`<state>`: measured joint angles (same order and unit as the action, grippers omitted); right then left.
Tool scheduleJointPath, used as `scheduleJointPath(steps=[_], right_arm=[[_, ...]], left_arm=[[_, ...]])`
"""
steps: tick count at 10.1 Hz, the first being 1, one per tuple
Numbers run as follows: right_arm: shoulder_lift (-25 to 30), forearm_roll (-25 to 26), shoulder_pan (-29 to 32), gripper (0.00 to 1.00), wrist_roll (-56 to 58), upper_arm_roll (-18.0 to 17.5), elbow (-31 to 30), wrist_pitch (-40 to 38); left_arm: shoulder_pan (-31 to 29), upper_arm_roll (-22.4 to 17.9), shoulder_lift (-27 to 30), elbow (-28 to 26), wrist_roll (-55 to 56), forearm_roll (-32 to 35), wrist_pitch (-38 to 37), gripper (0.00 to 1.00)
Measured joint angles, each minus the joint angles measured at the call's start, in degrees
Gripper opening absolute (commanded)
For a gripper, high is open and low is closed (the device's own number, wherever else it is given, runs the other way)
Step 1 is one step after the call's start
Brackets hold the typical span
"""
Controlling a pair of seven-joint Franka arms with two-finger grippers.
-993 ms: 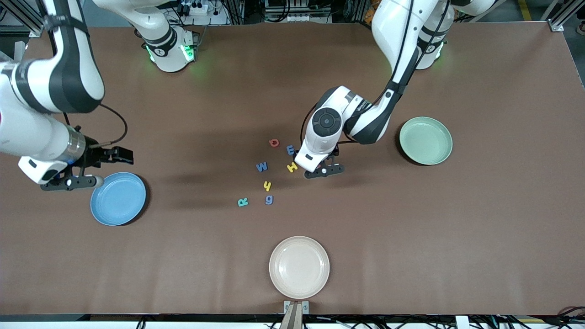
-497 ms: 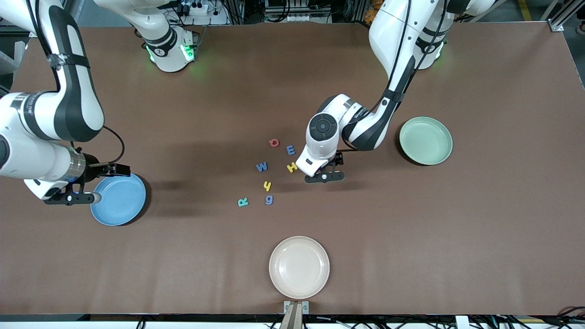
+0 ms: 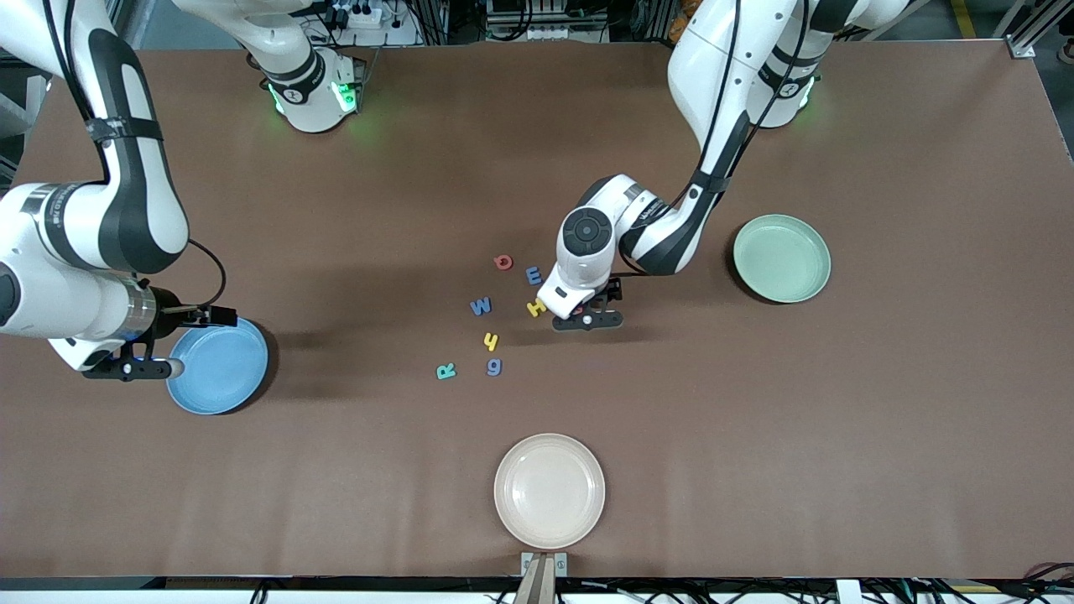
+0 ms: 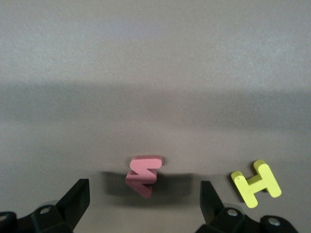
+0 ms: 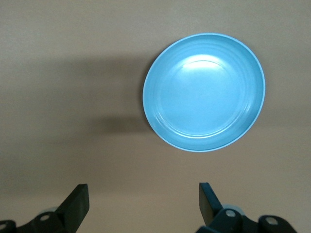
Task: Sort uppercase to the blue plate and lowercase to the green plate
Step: 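Lower the left gripper and grasp the pink foam w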
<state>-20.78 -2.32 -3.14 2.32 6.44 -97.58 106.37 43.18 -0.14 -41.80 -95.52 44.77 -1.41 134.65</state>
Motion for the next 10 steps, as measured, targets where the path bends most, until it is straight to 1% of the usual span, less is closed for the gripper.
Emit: scheduleJointPath(steps=[1, 2, 3, 7, 8, 10], right_arm=[[-0.28, -0.37, -0.05, 1.0, -1.13, -0.07, 0.0, 1.93], [-0.98, -1.0, -0.11, 1.0, -2.47, -0.13, -0.02, 4.09], [-1.94, -1.33, -0.12, 1.0, -3.38, -0.16, -0.02, 5.55], [-3.03, -1.85, -0.1, 1.0, -4.99, -0.14, 0.19, 6.13], [-3.03, -1.91, -0.11, 1.0, -5.37, -0.15, 0.2, 6.13], [-3.03, -1.94, -0.12, 1.0, -6.18, -0.16, 0.4, 6.13]], left_arm=[[0.17, 0.0, -0.08, -0.1, 0.0, 0.0, 0.02, 0.9], [0.19, 0.0, -0.08, -0.17, 0.0, 0.0, 0.03, 0.85], [0.18, -0.01, -0.08, -0.26, -0.07, 0.0, 0.04, 0.74], [0.13, -0.07, -0.17, -0.66, -1.96, 0.0, 0.05, 0.73], [0.09, -0.08, -0.17, -0.67, -2.48, 0.0, 0.06, 0.71], [0.05, -0.08, -0.16, -0.68, -3.14, -0.01, 0.12, 0.59]])
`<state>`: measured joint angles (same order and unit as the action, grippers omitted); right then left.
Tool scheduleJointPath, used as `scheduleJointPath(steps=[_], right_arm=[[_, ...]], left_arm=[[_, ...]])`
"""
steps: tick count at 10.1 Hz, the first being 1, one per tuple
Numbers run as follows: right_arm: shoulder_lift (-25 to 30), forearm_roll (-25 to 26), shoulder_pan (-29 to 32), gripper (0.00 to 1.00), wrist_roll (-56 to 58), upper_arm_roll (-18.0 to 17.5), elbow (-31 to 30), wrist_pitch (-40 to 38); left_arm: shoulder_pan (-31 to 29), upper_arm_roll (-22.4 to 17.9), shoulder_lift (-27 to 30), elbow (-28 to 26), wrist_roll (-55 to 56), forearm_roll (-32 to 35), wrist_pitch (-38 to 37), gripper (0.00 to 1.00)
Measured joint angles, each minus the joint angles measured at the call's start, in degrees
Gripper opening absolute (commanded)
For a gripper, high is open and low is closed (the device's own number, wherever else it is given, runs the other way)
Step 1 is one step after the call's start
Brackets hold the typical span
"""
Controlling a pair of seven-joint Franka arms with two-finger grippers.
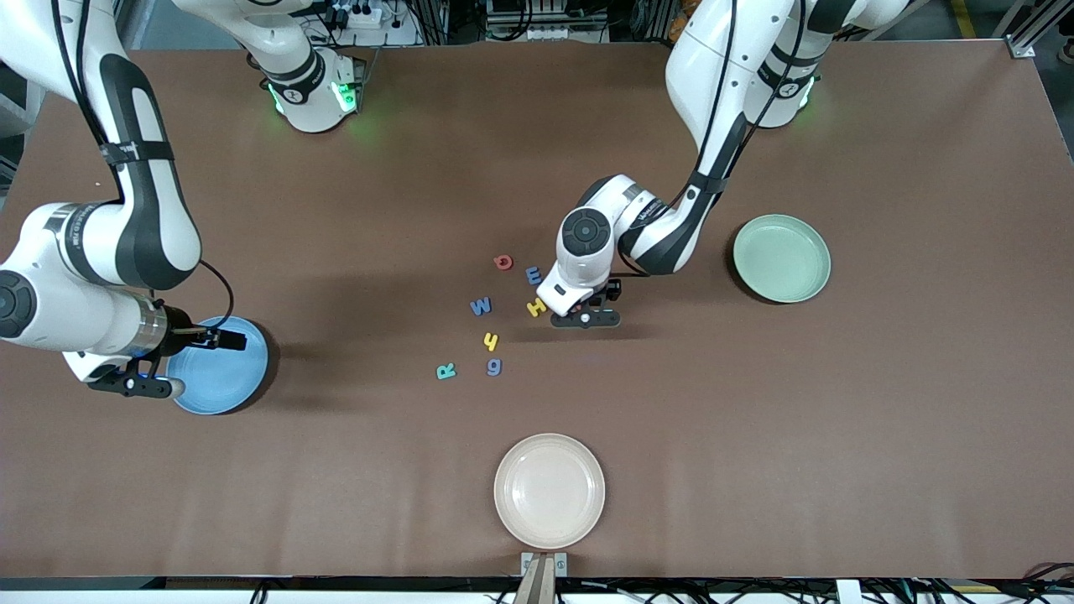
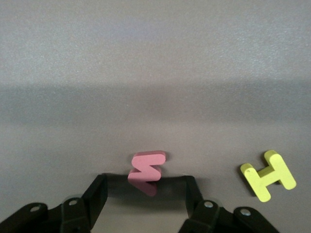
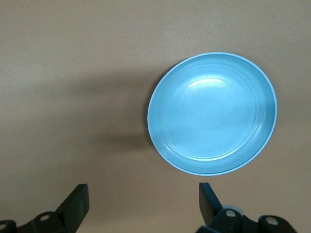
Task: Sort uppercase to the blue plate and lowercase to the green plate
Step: 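Lower the left gripper and grasp the pink foam w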
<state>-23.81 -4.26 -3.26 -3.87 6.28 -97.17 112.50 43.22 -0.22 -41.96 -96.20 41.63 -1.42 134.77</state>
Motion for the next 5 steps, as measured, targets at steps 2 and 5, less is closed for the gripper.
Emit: scheduleJointPath(steps=[2, 5], right_arm=[[0.0, -0.02, -0.09, 1.0, -0.26, -0.02, 0.25, 0.0], [0.0, -0.03, -0.12, 1.0, -0.39, -0.02, 0.36, 0.0]], left_arm=[[0.01, 0.05, 0.03, 0.0, -0.13, -0.12, 0.17, 0.51], [0.02, 0.08, 0.19, -0.05, -0.19, -0.17, 0.21, 0.45]])
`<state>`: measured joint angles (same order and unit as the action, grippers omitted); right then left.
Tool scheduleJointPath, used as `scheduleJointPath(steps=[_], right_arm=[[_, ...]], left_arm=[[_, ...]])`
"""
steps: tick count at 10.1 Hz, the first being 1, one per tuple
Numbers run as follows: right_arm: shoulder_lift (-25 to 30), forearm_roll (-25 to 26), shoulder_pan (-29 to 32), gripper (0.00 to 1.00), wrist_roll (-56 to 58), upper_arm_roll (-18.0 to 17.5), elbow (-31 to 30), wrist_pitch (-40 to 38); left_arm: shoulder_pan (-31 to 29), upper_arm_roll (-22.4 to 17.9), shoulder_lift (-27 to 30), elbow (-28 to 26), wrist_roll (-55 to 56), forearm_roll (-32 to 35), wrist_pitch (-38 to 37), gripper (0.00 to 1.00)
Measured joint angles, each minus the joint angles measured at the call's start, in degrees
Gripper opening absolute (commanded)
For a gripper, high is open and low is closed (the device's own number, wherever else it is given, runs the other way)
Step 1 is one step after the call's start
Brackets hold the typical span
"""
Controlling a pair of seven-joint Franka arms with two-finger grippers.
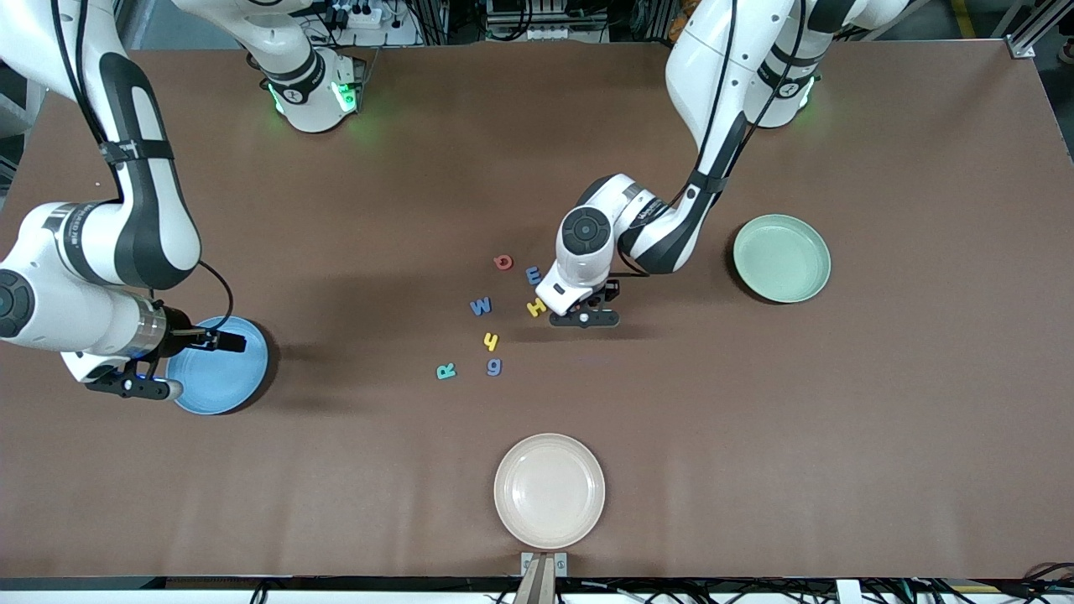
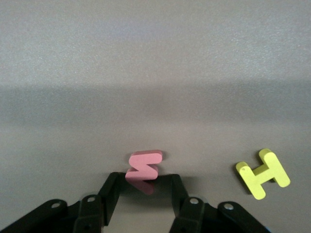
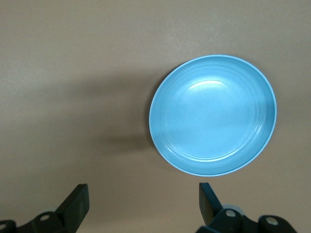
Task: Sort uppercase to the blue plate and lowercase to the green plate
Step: 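Lower the left gripper and grasp the pink foam w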
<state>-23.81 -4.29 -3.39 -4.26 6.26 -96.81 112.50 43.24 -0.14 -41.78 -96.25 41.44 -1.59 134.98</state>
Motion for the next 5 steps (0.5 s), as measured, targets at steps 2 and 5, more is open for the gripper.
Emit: scheduleJointPath(steps=[2, 5], right_arm=[[0.0, 0.0, 0.0, 1.0, -0.02, 0.0, 0.1, 0.0], [0.0, 0.0, 0.01, 1.0, -0.05, 0.02, 0.19, 0.0]], left_arm=[[-0.01, -0.04, 0.09, -0.04, -0.04, 0.0, -0.01, 0.43], [-0.06, -0.06, 0.13, -0.04, -1.18, 0.0, 0.04, 0.43]])
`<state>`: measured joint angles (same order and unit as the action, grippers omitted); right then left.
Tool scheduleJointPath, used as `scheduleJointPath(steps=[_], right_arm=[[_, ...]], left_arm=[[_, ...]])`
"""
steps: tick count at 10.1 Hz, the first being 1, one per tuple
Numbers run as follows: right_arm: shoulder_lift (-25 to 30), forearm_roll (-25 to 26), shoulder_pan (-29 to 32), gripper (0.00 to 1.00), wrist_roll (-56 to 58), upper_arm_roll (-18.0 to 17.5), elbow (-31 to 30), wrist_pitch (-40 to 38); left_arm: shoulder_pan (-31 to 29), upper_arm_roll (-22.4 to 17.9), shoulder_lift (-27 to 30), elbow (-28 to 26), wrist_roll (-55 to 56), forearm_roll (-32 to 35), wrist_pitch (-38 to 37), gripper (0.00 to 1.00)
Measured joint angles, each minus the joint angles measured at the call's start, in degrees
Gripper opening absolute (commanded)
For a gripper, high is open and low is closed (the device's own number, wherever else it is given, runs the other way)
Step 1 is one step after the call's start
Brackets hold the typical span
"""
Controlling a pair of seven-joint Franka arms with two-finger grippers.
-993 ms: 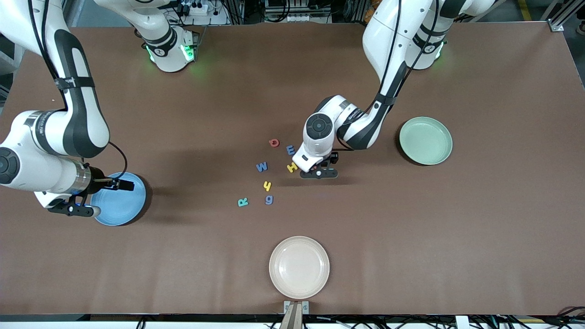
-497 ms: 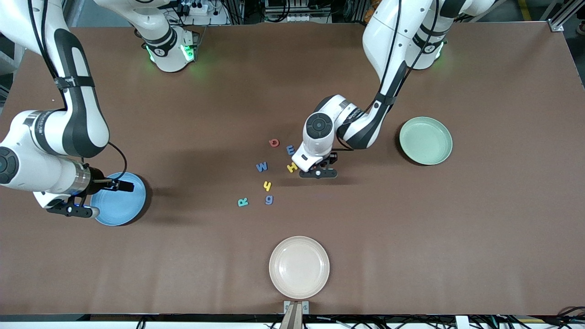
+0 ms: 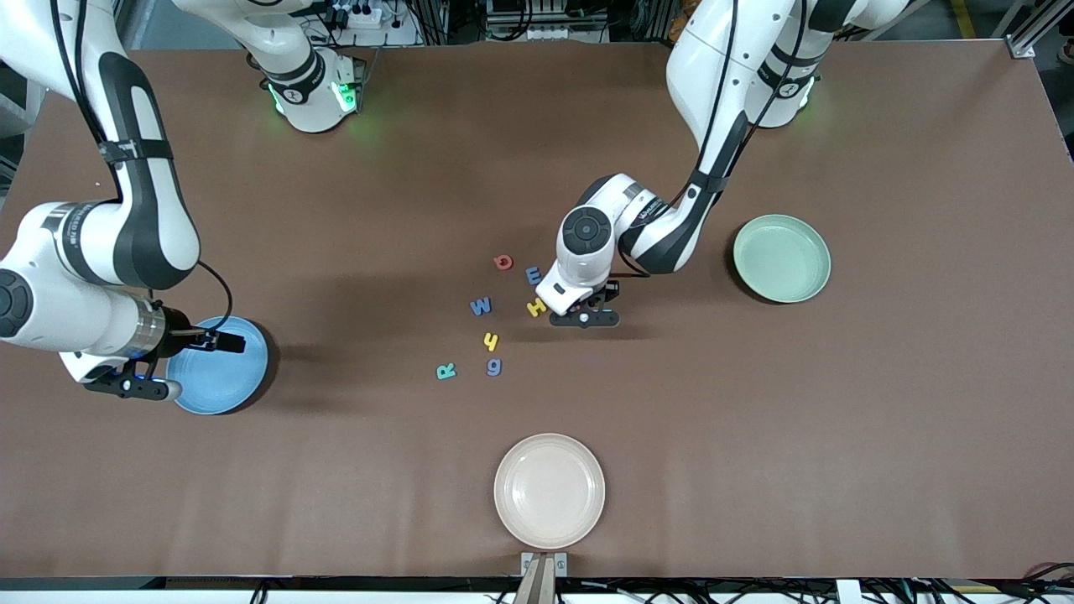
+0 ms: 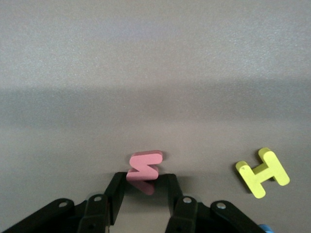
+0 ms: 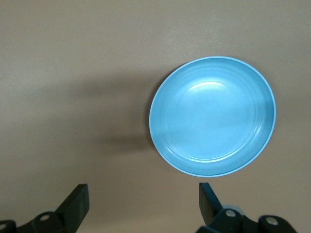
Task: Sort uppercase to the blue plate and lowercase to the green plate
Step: 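Lower the left gripper and grasp the pink foam w, then carry the pink w to the green plate while the right gripper reaches letters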
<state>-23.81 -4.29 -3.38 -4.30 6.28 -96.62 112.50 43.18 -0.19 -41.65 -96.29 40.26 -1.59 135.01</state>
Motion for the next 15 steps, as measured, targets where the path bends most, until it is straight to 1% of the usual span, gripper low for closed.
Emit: scheduleJointPath(steps=[7, 9, 11, 15], right_arm=[[0.0, 0.0, 0.0, 1.0, -0.03, 0.01, 1.11, 0.0], [0.0, 0.0, 0.0, 1.0, -0.03, 0.01, 1.22, 0.0], [0.0, 0.0, 0.0, 1.0, -0.04, 0.01, 1.37, 0.0], [0.0, 0.0, 0.01, 1.0, -0.05, 0.01, 1.45, 0.0]], left_arm=[[-0.7, -0.58, 0.0, -0.07, -7.74, 0.0, 1.03, 0.43], [-1.14, -0.69, 0.0, -0.11, -8.69, 0.0, 1.23, 0.41], [-1.08, -0.67, 0.0, -0.14, -8.72, 0.0, 1.3, 0.37], [-1.0, -0.59, 0.02, -0.18, -8.68, 0.0, 1.42, 0.36]])
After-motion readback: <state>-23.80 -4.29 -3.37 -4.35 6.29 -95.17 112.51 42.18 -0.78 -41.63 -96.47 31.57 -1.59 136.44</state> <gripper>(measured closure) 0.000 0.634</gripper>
